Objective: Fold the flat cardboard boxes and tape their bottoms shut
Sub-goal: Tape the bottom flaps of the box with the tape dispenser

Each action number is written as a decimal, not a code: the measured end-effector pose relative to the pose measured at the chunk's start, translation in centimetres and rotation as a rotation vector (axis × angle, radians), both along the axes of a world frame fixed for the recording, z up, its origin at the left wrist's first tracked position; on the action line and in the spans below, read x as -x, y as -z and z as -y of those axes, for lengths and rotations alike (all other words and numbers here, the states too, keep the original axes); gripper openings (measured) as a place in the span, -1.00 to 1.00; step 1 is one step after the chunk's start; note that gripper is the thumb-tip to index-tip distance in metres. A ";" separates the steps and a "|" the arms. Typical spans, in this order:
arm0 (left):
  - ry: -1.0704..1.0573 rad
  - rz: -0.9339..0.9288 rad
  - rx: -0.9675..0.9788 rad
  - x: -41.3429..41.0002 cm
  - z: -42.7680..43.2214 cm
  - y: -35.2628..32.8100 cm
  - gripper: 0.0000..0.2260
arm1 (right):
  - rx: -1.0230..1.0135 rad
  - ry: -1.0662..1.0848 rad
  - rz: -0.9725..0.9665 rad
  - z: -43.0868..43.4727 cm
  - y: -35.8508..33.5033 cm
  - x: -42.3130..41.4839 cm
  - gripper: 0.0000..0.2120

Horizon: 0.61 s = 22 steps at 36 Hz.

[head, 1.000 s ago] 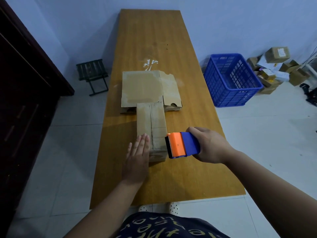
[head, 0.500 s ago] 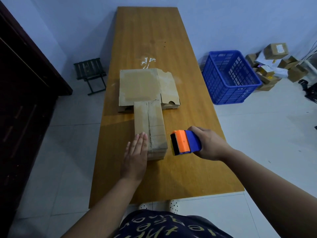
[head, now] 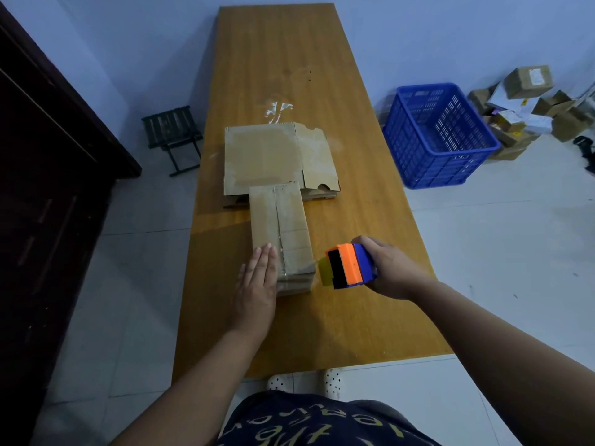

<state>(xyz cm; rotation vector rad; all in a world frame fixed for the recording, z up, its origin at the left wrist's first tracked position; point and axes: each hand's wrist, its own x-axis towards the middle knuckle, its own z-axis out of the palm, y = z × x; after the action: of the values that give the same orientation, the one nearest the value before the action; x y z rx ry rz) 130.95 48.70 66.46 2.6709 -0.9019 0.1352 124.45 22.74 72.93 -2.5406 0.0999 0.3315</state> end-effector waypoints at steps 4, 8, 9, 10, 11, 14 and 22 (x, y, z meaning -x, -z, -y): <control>-0.005 -0.016 -0.004 0.1 0.0 -0.1 -0.16 | 0.022 -0.015 -0.006 0.1 -0.2 -0.2 -0.48; -0.003 -0.019 -0.034 0.0 0.0 -0.2 -0.15 | 0.038 -0.010 0.005 0.2 -0.6 -0.2 -0.48; -0.003 -0.022 -0.047 0.0 0.0 -0.2 -0.12 | 0.048 -0.016 0.017 0.3 -0.7 -0.1 -0.47; -0.004 -0.021 -0.063 -0.1 0.0 -0.2 -0.08 | 0.058 -0.025 0.030 0.3 -0.9 -0.1 -0.48; -0.007 -0.020 -0.083 -0.1 0.1 -0.2 -0.03 | 0.067 -0.036 0.042 0.4 -1.0 -0.1 -0.48; -0.019 -0.007 -0.120 -0.1 0.2 -0.3 0.06 | 0.100 -0.080 0.076 0.6 -1.8 -0.1 -0.50; 0.006 -0.002 -0.056 0.1 -0.1 -0.3 -0.27 | 0.138 -0.175 0.187 0.9 -3.4 -0.5 -0.51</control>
<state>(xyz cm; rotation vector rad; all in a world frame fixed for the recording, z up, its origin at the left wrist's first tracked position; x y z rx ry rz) 130.89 48.77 66.76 2.7187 -0.9257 0.1076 124.91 21.88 76.31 -2.7103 -0.1780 0.1572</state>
